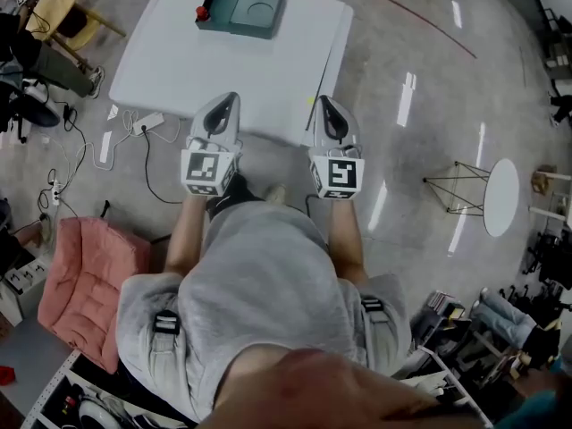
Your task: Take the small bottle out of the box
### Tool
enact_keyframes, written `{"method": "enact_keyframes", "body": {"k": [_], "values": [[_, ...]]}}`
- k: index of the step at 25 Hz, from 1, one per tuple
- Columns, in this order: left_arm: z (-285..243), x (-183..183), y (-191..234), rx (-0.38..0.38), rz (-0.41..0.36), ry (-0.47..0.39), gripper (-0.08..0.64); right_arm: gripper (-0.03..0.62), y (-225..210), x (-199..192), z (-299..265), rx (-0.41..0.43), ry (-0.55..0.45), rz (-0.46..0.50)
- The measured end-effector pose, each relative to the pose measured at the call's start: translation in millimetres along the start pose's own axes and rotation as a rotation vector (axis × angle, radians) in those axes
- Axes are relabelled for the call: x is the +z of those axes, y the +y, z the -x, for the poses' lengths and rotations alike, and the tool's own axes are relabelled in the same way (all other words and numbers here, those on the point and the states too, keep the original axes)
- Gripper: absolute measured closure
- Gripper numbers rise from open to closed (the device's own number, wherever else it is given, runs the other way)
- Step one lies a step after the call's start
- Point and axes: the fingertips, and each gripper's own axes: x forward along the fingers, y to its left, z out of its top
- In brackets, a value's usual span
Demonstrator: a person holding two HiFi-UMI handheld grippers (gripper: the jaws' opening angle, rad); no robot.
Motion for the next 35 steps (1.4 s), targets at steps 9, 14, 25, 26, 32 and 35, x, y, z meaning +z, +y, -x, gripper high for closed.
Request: {"method": "enact_keyframes", "body": {"k": [9, 14, 25, 26, 32, 35], "values": [[-8, -6, 60, 0.099, 0.024, 0.018, 0.549, 0.589, 34, 3, -70, 0.119, 0.015, 0.013], [-11, -9, 98, 0.143, 0.032, 0.029, 0.549, 0.589, 57, 3, -109, 0.166, 0.025, 0.006], [-18, -3, 177, 0.18, 0.044, 0.034, 0.549, 0.589, 111, 11, -179, 0.229, 0.042, 0.009], [-18, -3, 183, 0.179, 0.043, 0.034, 0.549, 0.589, 116, 14, -184, 0.232, 0.043, 0.007], [-16, 2, 227, 0.169, 0.041, 0.032, 0.549, 0.589, 148, 23, -218, 0.233, 0.042, -0.002], [-12, 2, 251, 0.169, 0.034, 0.028, 0.549, 0.589, 166, 28, -234, 0.228, 0.036, 0.002]]}}
